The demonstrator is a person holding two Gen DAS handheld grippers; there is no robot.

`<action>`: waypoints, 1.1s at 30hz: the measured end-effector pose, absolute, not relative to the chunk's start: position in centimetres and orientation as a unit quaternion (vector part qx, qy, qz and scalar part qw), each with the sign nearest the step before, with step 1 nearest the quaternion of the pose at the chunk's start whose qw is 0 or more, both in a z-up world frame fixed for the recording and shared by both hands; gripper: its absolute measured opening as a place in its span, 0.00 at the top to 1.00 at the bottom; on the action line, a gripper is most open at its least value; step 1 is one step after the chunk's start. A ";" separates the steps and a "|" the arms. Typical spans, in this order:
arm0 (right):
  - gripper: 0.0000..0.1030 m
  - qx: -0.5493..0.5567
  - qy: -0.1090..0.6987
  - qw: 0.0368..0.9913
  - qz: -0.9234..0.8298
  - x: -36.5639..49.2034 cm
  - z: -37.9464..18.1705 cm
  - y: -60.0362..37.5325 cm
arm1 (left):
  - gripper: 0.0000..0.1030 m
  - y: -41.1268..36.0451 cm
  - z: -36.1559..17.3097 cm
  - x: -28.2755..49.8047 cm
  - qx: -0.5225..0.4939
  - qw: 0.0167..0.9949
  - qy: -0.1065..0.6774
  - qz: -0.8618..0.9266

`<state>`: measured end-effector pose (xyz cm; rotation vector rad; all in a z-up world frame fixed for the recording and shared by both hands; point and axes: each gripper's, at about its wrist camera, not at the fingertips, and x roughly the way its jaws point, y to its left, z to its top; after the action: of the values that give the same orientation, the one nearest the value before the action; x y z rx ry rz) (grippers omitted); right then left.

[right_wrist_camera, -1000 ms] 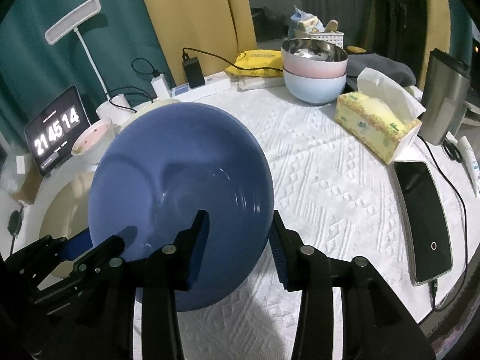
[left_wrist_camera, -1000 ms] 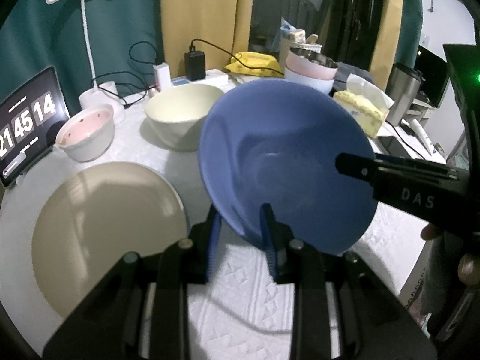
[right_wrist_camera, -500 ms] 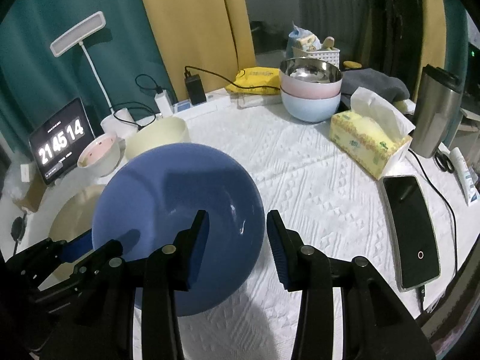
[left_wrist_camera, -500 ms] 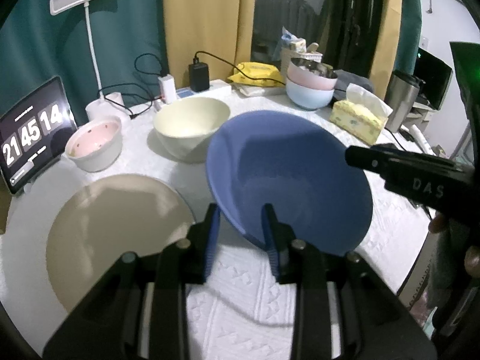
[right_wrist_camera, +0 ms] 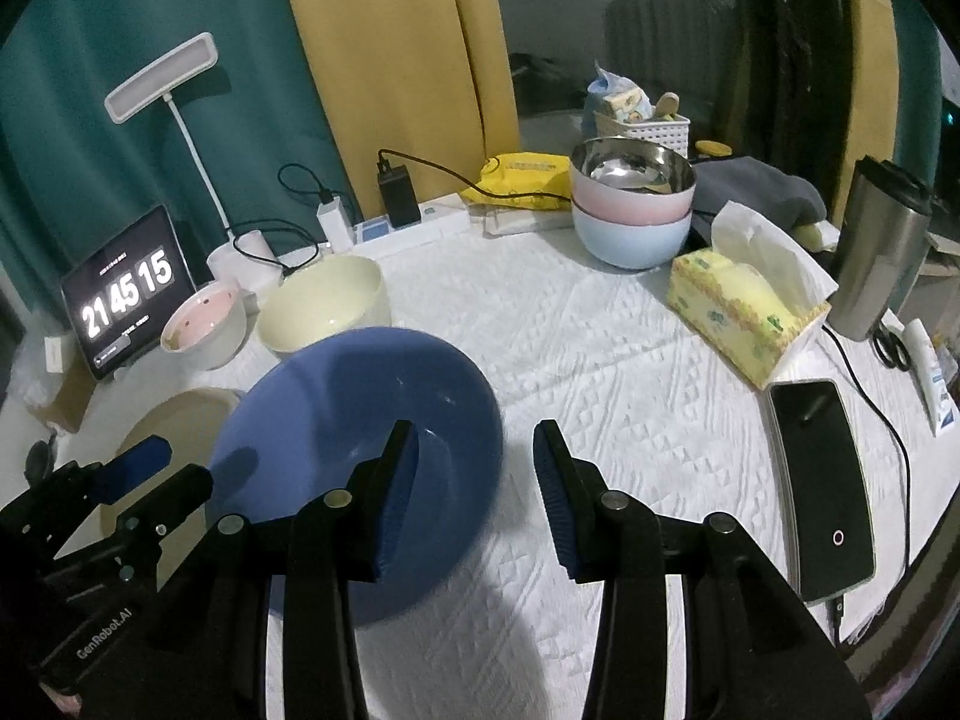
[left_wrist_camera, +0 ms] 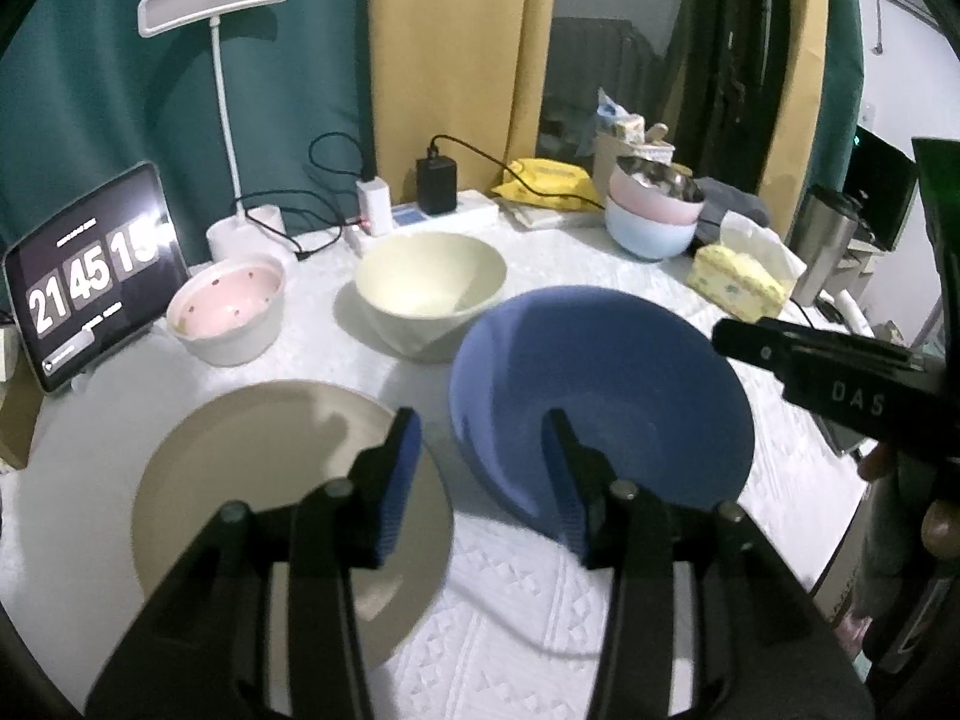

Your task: Organize plates and bowls

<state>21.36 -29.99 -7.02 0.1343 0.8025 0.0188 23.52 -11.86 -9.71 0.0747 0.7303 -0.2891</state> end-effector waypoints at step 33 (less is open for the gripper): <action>0.59 0.035 0.384 0.921 0.047 30.4 -5.7 -26.9 | 0.57 -9.5 -7.2 32.4 0.017 0.935 0.340 -0.103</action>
<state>30.39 -26.95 -5.72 0.0721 0.7895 0.0971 32.37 -9.46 -7.18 0.0338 0.6952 -0.2113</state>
